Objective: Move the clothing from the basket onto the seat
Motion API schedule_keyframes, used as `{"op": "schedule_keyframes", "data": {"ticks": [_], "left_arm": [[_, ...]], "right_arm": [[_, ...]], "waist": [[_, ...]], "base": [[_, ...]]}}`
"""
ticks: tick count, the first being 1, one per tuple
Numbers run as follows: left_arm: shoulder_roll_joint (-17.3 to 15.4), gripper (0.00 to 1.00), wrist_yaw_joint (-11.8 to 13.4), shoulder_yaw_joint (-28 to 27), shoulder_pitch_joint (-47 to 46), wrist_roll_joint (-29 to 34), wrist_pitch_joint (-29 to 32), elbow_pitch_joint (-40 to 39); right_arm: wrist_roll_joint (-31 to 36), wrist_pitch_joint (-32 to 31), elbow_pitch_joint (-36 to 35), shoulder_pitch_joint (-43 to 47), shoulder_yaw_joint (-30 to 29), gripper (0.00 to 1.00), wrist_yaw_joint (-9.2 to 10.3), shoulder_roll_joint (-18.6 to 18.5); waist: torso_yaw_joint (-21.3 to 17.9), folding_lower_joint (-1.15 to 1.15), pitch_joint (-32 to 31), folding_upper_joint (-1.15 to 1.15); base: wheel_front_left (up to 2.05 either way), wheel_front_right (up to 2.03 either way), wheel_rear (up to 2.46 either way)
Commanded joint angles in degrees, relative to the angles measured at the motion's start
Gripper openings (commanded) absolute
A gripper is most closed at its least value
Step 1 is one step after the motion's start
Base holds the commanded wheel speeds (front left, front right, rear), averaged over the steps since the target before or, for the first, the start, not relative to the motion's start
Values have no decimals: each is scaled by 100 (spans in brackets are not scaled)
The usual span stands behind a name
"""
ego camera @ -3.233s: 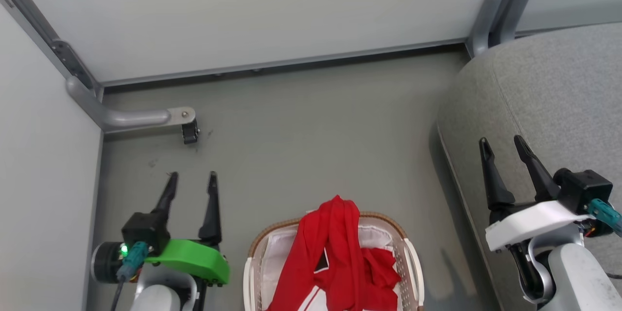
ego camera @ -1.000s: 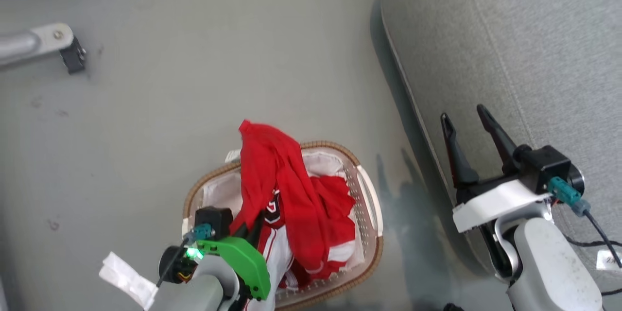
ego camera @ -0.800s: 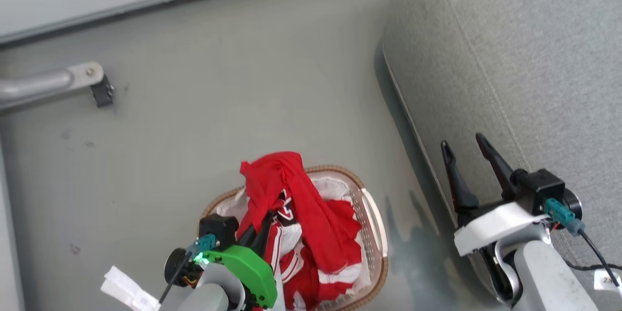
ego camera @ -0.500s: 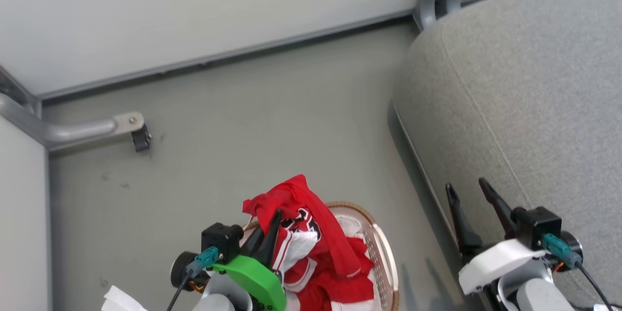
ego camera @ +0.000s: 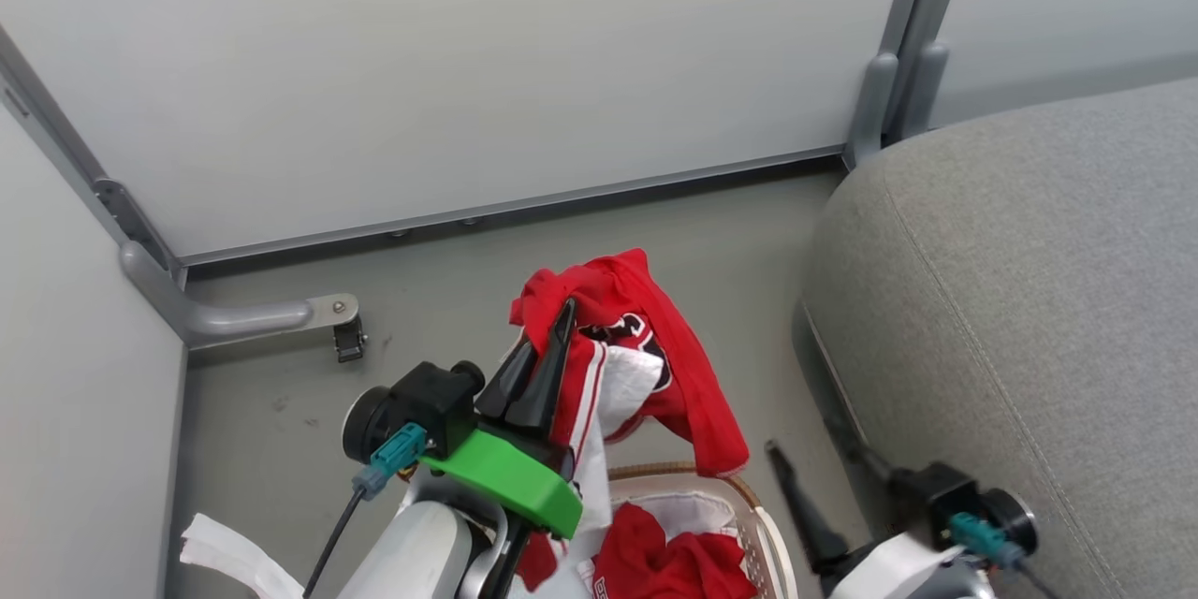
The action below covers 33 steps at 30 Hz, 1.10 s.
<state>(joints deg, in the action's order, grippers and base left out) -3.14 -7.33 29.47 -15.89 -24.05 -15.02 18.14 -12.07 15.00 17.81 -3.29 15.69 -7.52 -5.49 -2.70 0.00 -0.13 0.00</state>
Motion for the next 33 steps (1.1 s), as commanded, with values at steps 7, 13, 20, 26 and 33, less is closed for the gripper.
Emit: {"op": "schedule_keyframes", "data": {"ticks": [7, 13, 20, 26, 33], "left_arm": [[-10, 0, -20, 256, -31, 115, -23, -254], [6, 0, -20, 591, 21, -3, -23, -324], [18, 0, -21, 1008, 36, -214, -23, -358], [23, 0, -21, 1280, 109, -374, -23, -364], [21, 0, -21, 1228, 176, -443, -23, -379]], "right_arm": [[-140, 27, -315, -476, 1418, 100, 6, -196], [-348, 26, -457, -1048, 2065, 100, 6, -143], [-245, 27, 74, -1387, 1986, 100, 6, 87], [-363, 25, 469, -1419, 2030, 0, 6, 232], [-559, 26, 479, -1272, 2004, 0, 6, 239]], "waist": [[157, 0, -113, 0], [337, 0, -104, 0], [637, 0, -115, 0], [832, 0, -143, 0], [789, 0, -146, 0]], "base": [[0, 0, 0], [0, 0, 0], [0, 0, 0], [0, 0, 0], [0, 0, 0]]}}
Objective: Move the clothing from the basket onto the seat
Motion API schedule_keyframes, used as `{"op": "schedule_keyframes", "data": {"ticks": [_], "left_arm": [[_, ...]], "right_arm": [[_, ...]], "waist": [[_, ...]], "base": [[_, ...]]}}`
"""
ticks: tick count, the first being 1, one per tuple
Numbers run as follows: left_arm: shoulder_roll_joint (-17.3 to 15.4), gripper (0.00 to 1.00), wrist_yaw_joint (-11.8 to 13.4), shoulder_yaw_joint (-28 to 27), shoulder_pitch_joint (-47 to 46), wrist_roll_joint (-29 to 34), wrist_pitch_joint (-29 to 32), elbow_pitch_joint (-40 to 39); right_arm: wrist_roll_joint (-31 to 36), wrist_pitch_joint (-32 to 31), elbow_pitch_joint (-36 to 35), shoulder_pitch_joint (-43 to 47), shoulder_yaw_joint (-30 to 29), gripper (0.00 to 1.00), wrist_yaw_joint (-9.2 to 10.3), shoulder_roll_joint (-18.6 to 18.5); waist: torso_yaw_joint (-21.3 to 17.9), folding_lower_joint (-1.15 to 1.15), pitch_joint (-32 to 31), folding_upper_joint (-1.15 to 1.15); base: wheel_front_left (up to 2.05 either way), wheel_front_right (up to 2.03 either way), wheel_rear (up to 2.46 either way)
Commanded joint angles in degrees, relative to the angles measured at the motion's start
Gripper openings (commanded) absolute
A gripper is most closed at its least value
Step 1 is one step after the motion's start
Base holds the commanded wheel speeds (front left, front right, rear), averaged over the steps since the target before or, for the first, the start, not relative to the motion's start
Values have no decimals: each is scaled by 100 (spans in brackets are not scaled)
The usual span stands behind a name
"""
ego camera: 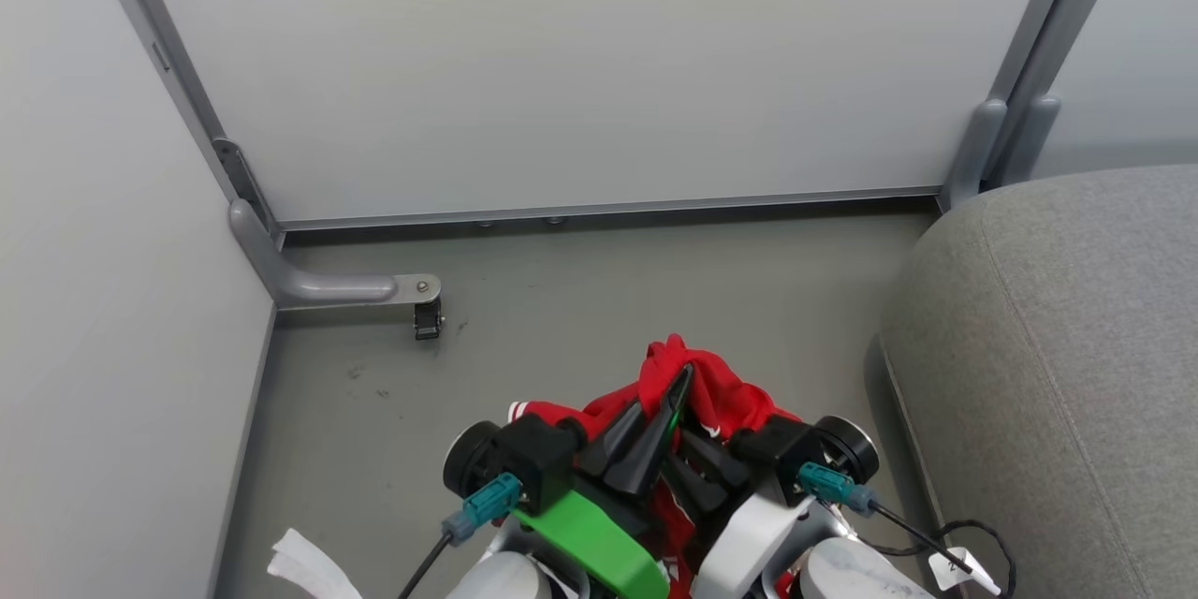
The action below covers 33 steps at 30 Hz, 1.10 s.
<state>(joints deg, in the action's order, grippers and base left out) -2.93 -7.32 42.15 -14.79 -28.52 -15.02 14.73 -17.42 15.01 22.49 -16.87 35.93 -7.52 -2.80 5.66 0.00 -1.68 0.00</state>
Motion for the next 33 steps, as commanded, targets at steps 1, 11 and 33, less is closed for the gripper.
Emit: {"op": "schedule_keyframes", "data": {"ticks": [1, 11, 33], "left_arm": [[3, 0, -22, -76, 62, 52, -23, -63], [-2, 100, -21, -605, 169, 390, -29, -87], [-17, 100, -18, -545, -332, 512, -16, 345]], "right_arm": [[-27, 25, 17, 114, -43, 0, 6, -33], [-49, 16, -230, 378, -236, 0, 6, -50], [-61, 21, -1044, 327, -1046, 0, 6, -280]], "waist": [[-94, 0, 18, 0], [-1528, 0, 236, 0], [-3632, 0, 1059, 0]], "base": [[0, 0, 0], [0, 0, 0], [0, 0, 0]]}}
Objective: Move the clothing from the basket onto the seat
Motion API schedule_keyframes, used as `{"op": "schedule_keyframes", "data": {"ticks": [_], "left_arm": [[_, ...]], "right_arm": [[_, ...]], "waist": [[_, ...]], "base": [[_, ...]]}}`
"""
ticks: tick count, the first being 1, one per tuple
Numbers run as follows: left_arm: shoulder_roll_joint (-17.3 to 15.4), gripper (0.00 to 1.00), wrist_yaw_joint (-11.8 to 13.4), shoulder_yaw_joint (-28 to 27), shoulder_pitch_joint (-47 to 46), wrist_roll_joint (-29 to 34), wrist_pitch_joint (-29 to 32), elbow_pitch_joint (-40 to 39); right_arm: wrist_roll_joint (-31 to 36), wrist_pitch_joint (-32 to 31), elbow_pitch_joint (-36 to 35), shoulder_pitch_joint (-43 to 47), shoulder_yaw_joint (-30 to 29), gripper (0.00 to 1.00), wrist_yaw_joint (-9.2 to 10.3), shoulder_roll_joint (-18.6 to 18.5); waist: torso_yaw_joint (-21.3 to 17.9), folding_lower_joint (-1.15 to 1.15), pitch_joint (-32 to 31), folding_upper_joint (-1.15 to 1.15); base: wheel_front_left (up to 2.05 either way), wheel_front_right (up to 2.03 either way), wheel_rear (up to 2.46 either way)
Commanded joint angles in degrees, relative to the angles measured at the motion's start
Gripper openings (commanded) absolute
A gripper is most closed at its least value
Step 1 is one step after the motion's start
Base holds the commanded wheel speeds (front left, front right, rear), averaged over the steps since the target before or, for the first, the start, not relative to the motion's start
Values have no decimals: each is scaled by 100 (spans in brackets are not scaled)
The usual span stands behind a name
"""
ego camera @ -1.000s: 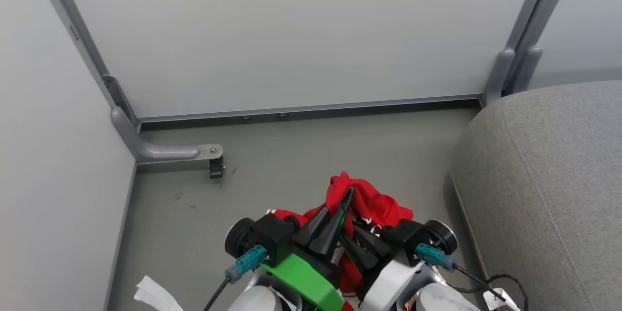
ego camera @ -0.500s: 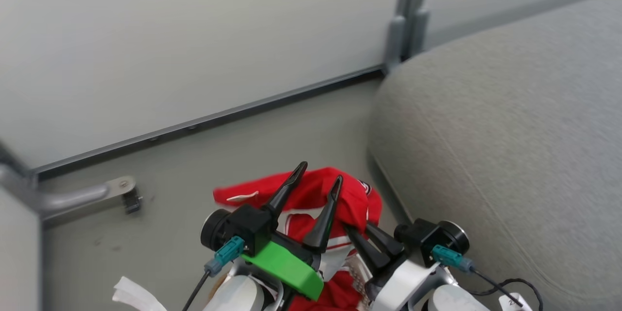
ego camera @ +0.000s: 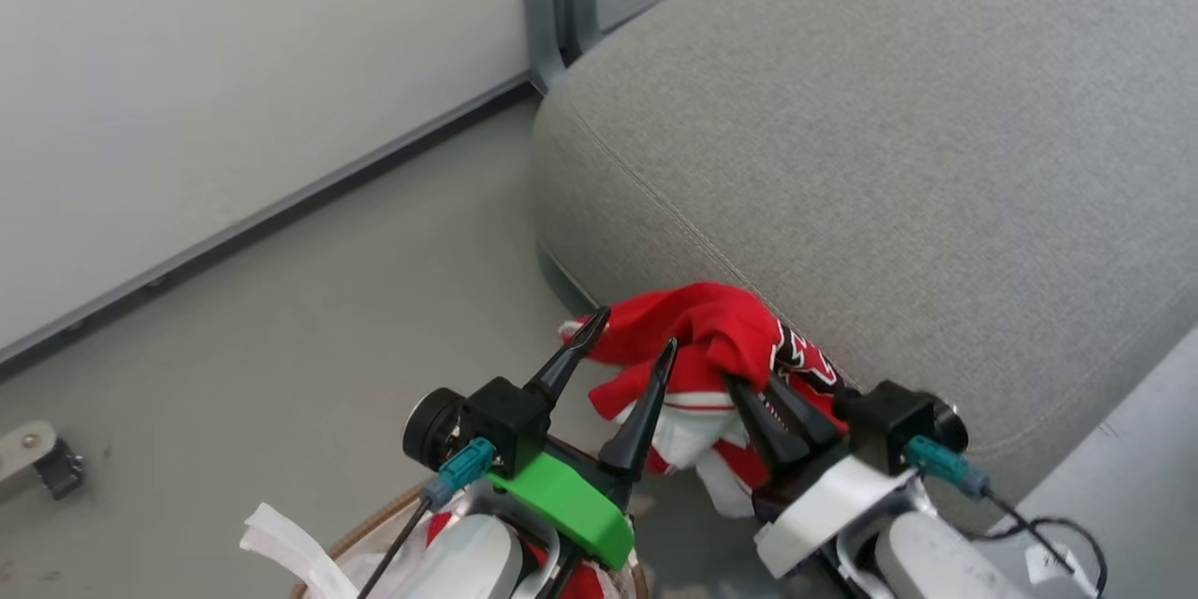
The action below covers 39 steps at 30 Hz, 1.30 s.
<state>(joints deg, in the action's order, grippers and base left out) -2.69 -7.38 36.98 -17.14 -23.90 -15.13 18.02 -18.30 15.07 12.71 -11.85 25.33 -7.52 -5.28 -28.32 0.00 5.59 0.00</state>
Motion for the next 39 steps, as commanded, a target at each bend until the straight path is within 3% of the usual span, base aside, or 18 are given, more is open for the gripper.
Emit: {"op": "schedule_keyframes", "data": {"ticks": [1, 7, 12, 19, 25, 30, 31, 32, 33, 34, 35, 39], "left_arm": [[-46, 100, -13, -38, -114, 67, -5, 31], [-159, 100, -13, -169, -108, 174, -4, 100], [-250, 100, -13, -47, -330, 253, -4, 141], [-320, 100, -13, 44, -762, 274, -4, 202], [-268, 100, -13, 113, -1034, 306, -5, 249], [-237, 100, -13, -5, -1093, 299, -4, 313], [-223, 100, -13, -64, -1091, 285, -5, 323], [-214, 100, -13, -106, -1088, 288, -5, 335], [-211, 100, -13, -168, -1073, 298, -5, 348], [-206, 100, -13, -217, -1048, 301, -5, 355], [-200, 100, -13, -261, -1005, 313, -5, 369], [-202, 100, -13, -438, -850, 338, -5, 429]], "right_arm": [[43, 15, -92, -286, 31, 0, 6, -107], [31, 16, -72, -1403, 73, 0, 6, -763], [175, 15, 181, -2709, -118, 0, 6, -1617], [338, 15, 1058, -4284, -394, 0, 6, -2343], [595, 14, 2017, -4929, -503, 0, 7, -2578], [855, 14, 2734, -4716, -903, 0, 7, -2544], [921, 14, 2871, -4618, -998, 12, 7, -2511], [953, 13, 2992, -4532, -1123, 17, 6, -2478], [970, 14, 3146, -4414, -1315, 47, 7, -2431], [977, 14, 3241, -4306, -1466, 87, 7, -2403], [986, 14, 3325, -4155, -1625, 100, 7, -2339], [1030, 14, 3461, -3472, -2081, 100, 7, -2105]], "waist": [[-235, 0, 386, 0], [-208, 0, 768, 0], [117, 0, 1321, 0], [693, 0, 1986, 0], [1167, 0, 2351, 0], [1426, 0, 2499, 0], [1458, 0, 2511, 0], [1480, 0, 2514, 0], [1496, 0, 2507, 0], [1506, 0, 2487, 0], [1509, 0, 2453, 0], [1483, 0, 2241, 0]], "base": [[0, 0, 0], [0, 0, 0], [0, 0, 0], [0, 0, 0], [0, 0, 0], [0, 0, 0], [0, 0, 0], [0, 0, 0], [0, 0, 0], [0, 0, 0], [0, 0, 0], [0, 0, 0]]}}
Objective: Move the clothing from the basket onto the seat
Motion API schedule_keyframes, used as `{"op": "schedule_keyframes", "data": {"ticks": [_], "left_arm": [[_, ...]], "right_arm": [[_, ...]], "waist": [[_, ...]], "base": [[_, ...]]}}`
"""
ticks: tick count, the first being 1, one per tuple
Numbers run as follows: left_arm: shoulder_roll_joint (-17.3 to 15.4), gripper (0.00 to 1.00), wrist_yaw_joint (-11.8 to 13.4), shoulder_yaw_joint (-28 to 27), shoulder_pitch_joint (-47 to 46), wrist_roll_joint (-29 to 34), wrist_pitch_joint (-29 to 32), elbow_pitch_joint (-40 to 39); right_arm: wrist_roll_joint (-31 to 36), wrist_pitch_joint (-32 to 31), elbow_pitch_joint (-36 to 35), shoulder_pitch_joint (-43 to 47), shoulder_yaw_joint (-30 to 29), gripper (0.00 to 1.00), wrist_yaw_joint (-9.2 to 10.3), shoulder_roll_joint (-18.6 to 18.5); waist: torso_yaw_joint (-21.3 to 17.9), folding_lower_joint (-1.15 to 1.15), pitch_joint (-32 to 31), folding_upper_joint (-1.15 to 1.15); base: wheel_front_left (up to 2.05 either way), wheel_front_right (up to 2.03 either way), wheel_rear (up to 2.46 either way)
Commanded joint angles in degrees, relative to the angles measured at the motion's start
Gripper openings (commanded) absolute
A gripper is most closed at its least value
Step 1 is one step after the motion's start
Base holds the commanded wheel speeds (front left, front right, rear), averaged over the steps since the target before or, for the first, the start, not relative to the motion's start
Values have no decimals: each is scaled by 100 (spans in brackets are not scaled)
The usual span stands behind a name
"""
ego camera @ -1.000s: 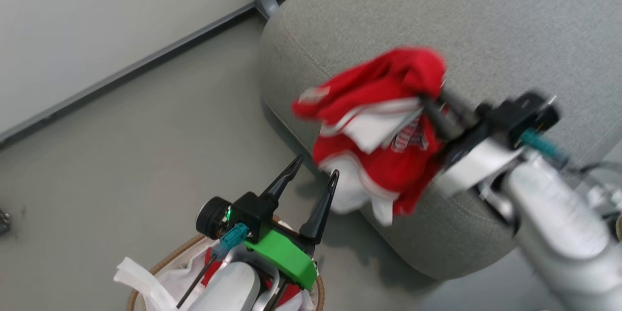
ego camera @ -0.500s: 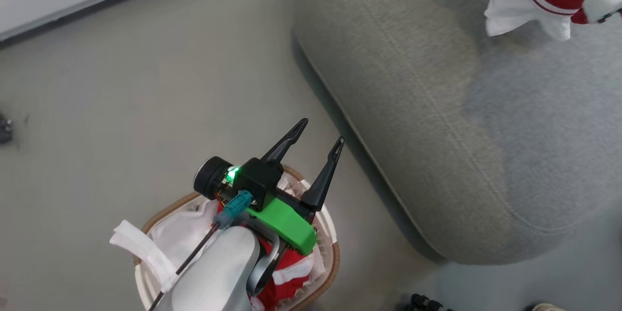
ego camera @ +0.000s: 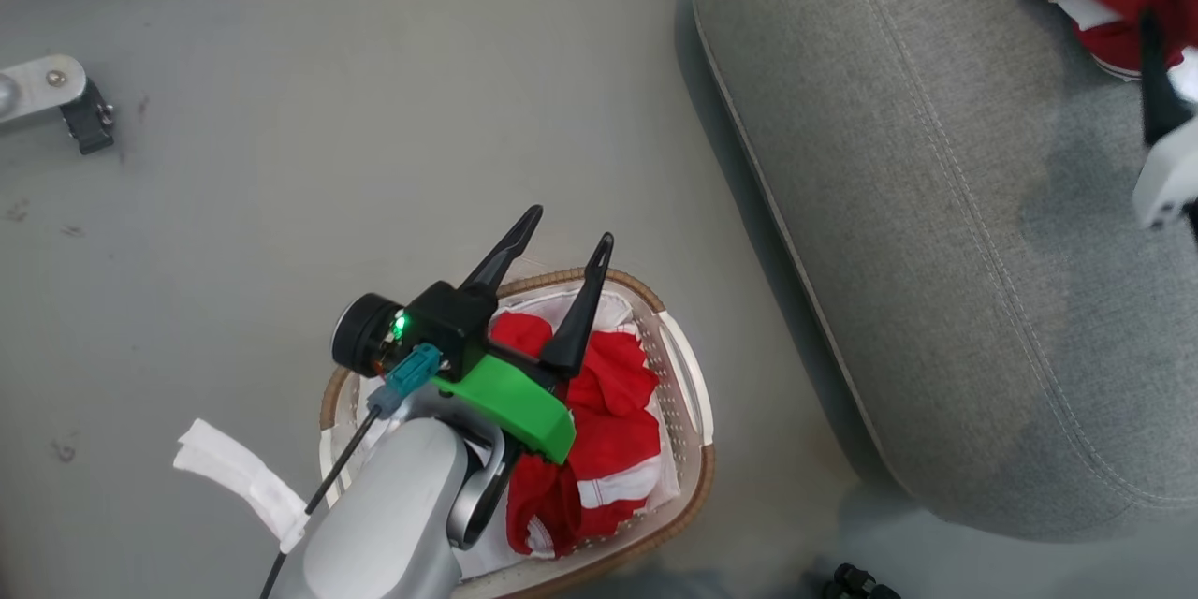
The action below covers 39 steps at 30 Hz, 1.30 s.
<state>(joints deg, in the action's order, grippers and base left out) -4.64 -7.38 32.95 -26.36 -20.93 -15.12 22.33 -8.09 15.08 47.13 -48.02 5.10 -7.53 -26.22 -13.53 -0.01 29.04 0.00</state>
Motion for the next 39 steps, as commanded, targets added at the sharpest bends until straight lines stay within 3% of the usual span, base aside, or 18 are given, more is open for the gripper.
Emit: {"op": "schedule_keyframes", "data": {"ticks": [1, 8, 16, 24, 29, 39], "left_arm": [[0, 100, -13, -93, 100, 26, -6, 11], [81, 100, -13, -660, 495, -14, -6, 90], [132, 100, -13, -1358, 1090, 120, -6, 96], [167, 100, 1, -2326, 1590, 344, -6, 119], [166, 100, 154, -2797, 1785, 439, -6, -40], [168, 100, 215, -3202, 2209, 636, -6, -264]], "right_arm": [[17, 13, 8, 283, -156, 100, 8, 36], [110, 13, -195, 1621, -648, 100, 8, 480], [-105, 13, -654, 2613, -743, 100, 7, 966], [-394, 13, -1338, 2911, -395, 100, 7, 1603], [-531, 13, -1646, 2974, -331, 100, 7, 1908], [-357, 13, -2092, 3338, -377, 100, 7, 2111]], "waist": [[-2, 1, -167, 0], [20, 1, -821, 0], [258, 1, -1501, 0], [729, 1, -1957, 0], [1074, 1, -2136, 0], [1494, 1, -2534, 0]], "base": [[0, 0, 0], [0, 0, 0], [0, 0, 0], [0, 0, 0], [0, 0, 0], [0, 0, 0]]}}
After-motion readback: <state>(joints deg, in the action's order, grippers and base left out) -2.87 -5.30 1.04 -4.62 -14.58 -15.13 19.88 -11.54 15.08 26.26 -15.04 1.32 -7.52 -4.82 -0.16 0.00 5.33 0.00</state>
